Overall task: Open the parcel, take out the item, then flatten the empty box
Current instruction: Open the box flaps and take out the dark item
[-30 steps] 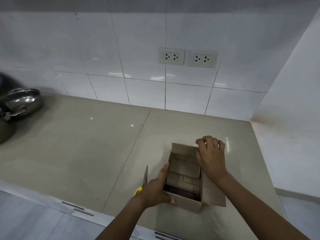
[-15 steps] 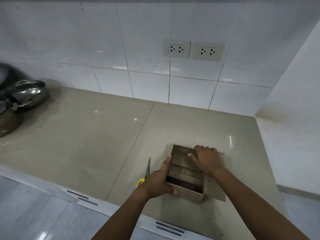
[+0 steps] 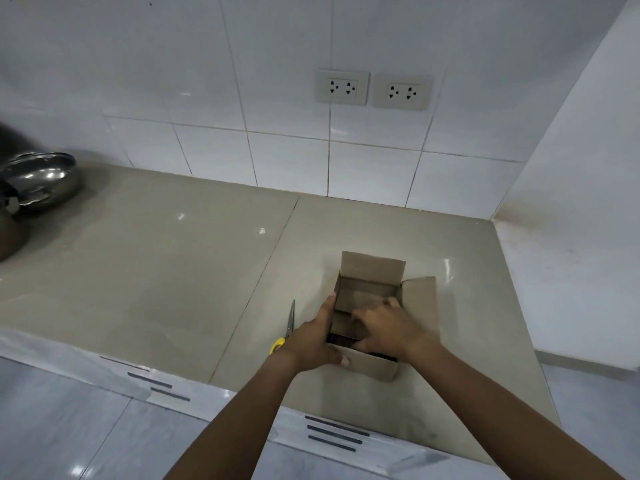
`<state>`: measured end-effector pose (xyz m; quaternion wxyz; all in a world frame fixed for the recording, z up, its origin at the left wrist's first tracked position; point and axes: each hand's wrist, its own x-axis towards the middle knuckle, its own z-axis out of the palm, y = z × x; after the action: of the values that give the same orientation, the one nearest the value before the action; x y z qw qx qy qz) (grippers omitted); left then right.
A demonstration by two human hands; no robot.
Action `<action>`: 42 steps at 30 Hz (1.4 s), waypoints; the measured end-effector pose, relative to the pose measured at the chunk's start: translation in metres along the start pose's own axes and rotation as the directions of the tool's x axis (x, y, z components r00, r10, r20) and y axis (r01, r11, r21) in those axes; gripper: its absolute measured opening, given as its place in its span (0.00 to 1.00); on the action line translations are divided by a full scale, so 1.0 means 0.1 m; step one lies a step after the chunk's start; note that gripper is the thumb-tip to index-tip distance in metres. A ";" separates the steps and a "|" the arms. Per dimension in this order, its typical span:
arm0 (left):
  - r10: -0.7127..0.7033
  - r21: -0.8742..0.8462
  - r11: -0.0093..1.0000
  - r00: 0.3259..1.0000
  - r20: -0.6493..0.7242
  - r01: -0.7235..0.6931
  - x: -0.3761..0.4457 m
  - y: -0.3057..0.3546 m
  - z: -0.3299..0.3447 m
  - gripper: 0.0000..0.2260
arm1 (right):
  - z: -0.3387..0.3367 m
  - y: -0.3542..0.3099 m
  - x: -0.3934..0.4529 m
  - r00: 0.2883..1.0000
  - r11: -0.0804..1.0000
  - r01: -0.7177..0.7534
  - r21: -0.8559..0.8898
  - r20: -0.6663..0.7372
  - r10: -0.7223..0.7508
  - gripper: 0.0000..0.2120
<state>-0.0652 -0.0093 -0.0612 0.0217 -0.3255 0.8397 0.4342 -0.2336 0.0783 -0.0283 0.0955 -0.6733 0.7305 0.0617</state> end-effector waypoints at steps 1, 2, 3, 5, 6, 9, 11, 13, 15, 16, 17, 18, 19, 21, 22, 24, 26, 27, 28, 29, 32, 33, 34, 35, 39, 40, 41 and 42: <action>0.002 -0.003 1.000 1.000 -0.005 -0.002 0.00 0.01 0.00 0.57 | 0.00 0.01 0.00 0.999 0.999 -0.025 -0.039 -0.045 0.023 0.25; 0.002 -0.004 1.000 1.000 -0.009 -0.002 0.00 0.01 0.00 0.56 | 0.01 0.02 0.00 0.995 0.996 -0.047 -0.080 -0.096 0.040 0.23; 0.001 -0.004 1.000 1.000 -0.012 -0.001 0.00 0.02 -0.01 0.56 | 0.02 0.02 0.01 0.991 0.994 -0.061 -0.092 -0.128 0.049 0.22; -0.001 0.005 1.000 1.000 -0.015 0.001 0.01 0.02 0.00 0.56 | 0.07 0.03 0.01 0.995 0.999 -0.052 -0.002 -0.082 0.052 0.22; -0.003 0.016 1.000 1.000 -0.016 0.003 0.02 0.03 0.00 0.56 | 0.09 0.03 0.00 0.998 0.997 -0.058 0.057 -0.023 0.059 0.23; -0.022 0.072 0.997 0.999 -0.035 0.025 0.05 0.02 0.03 0.56 | 0.13 0.05 -0.02 0.997 0.996 -0.076 0.039 0.012 0.075 0.26; -0.030 0.108 0.994 0.998 -0.058 0.036 0.07 0.01 0.05 0.56 | 0.12 0.05 -0.03 0.993 0.993 -0.104 0.051 -0.043 0.106 0.23; -0.038 0.131 0.990 0.997 -0.069 0.047 0.09 0.00 0.08 0.56 | 0.09 0.01 -0.07 0.977 0.969 -0.133 0.206 -0.137 0.163 0.24; -0.042 0.149 0.987 0.996 -0.073 0.052 0.11 0.00 0.10 0.57 | 0.06 -0.05 -0.15 0.945 0.935 -0.139 0.325 -0.239 0.224 0.27; -0.041 0.153 0.987 0.996 -0.076 0.053 0.12 0.01 0.09 0.57 | 0.05 -0.08 -0.19 0.929 0.933 -0.145 0.330 -0.280 0.244 0.28; -0.039 0.153 0.987 0.996 -0.076 0.050 0.14 0.01 0.09 0.57 | 0.06 -0.11 -0.25 0.914 0.931 -0.163 0.328 -0.306 0.268 0.29; -0.035 0.149 0.988 0.996 -0.078 0.046 0.15 0.01 0.09 0.57 | 0.08 -0.14 -0.31 0.898 0.925 -0.181 0.333 -0.327 0.294 0.29; -0.031 0.147 0.988 0.996 -0.084 0.043 0.16 0.01 0.09 0.56 | 0.09 -0.17 -0.37 0.884 0.920 -0.189 0.343 -0.348 0.311 0.29; -0.026 0.143 0.989 0.995 -0.098 0.040 0.17 0.02 0.11 0.54 | 0.12 -0.23 -0.50 0.870 0.926 -0.177 0.334 -0.388 0.306 0.28; -0.021 0.137 0.990 0.995 -0.099 0.035 0.17 0.03 0.13 0.54 | 0.14 -0.26 -0.58 0.866 0.937 -0.165 0.308 -0.408 0.287 0.28; 0.015 0.137 0.991 0.994 -0.108 0.000 0.17 0.04 0.15 0.54 | 0.19 -0.34 -0.72 0.852 0.965 -0.121 0.233 -0.474 0.222 0.29; 0.096 0.159 0.984 0.987 -0.130 -0.074 0.13 0.01 0.16 0.54 | 0.29 -0.43 -0.84 0.846 0.986 -0.056 0.158 -0.517 0.131 0.30; 0.131 0.142 0.984 0.982 -0.136 -0.111 0.07 -0.01 0.17 0.53 | 0.35 -0.48 -0.89 0.855 0.993 -0.035 0.111 -0.512 0.087 0.30; 0.138 0.087 0.988 0.980 -0.147 -0.126 -0.02 -0.03 0.19 0.52 | 0.41 -0.53 -0.93 0.864 0.998 -0.027 0.065 -0.500 0.056 0.31; 0.120 0.028 0.993 0.979 -0.167 -0.117 -0.13 -0.06 0.22 0.52 | 0.46 -0.57 -0.97 0.871 0.999 -0.034 0.027 -0.490 0.043 0.32; 0.116 -0.025 0.991 0.938 -0.327 -0.132 -0.49 -0.18 0.35 0.42 | 0.60 -0.65 -1.05 0.883 0.990 -0.120 -0.074 -0.464 0.073 0.32; 0.117 -0.062 0.986 0.912 -0.394 -0.154 -0.61 -0.23 0.40 0.37 | 0.65 -0.66 -1.06 0.888 0.982 -0.153 -0.112 -0.452 0.087 0.32; 0.086 -0.130 0.978 0.886 -0.456 -0.162 -0.75 -0.27 0.44 0.33 | 0.69 -0.66 -1.08 0.893 0.974 -0.180 -0.137 -0.438 0.103 0.33; 0.028 -0.211 0.964 0.854 -0.519 -0.160 -0.88 -0.30 0.48 0.30 | 0.74 -0.68 -1.09 0.896 0.969 -0.203 -0.141 -0.426 0.126 0.33; -0.261 -0.547 0.828 0.780 -0.569 -0.123 -1.33 -0.36 0.72 0.12 | 0.93 -0.82 -1.10 0.904 0.967 -0.235 -0.098 -0.387 0.180 0.28; -0.359 -0.690 0.721 0.822 -0.442 -0.056 -1.41 -0.38 0.81 0.08 | 0.98 -0.88 -1.10 0.911 0.968 -0.238 -0.080 -0.365 0.194 0.27; -0.444 -0.831 0.556 0.858 -0.258 0.038 -1.45 -0.40 0.88 0.06 | 1.00 -0.94 -1.09 0.910 0.965 -0.256 -0.058 -0.351 0.220 0.27; -0.506 -0.928 0.338 0.862 -0.039 0.156 -1.48 -0.44 0.95 0.05 | 1.02 -1.00 -1.07 0.904 0.960 -0.280 -0.026 -0.344 0.255 0.28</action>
<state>0.0532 0.1211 -0.1045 -0.2045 -0.5165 0.3764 0.7415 -0.1207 0.1960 -0.0999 -0.0654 -0.5704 0.8186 -0.0147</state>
